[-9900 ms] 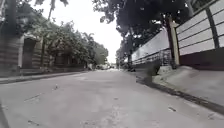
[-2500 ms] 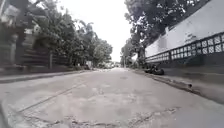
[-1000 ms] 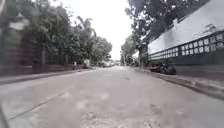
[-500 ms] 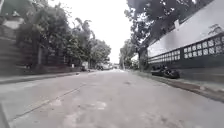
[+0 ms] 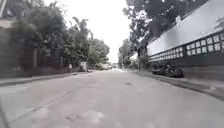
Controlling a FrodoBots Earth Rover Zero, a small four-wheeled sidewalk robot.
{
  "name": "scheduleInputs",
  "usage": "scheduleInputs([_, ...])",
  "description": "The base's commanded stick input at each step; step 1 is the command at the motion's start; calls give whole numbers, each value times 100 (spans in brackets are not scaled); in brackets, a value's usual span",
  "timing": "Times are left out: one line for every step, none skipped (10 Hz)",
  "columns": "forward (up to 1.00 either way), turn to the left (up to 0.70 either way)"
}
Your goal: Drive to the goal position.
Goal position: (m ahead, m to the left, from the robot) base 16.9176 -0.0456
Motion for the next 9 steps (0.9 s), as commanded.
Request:
scheduleInputs([70, 0])
scheduleInputs([70, 0])
scheduleInputs([70, -35])
scheduleInputs([70, -11])
scheduleInputs([70, -5])
scheduleInputs([70, 0])
scheduleInputs([70, 0])
scheduleInputs([70, 0])
scheduleInputs([70, 0])
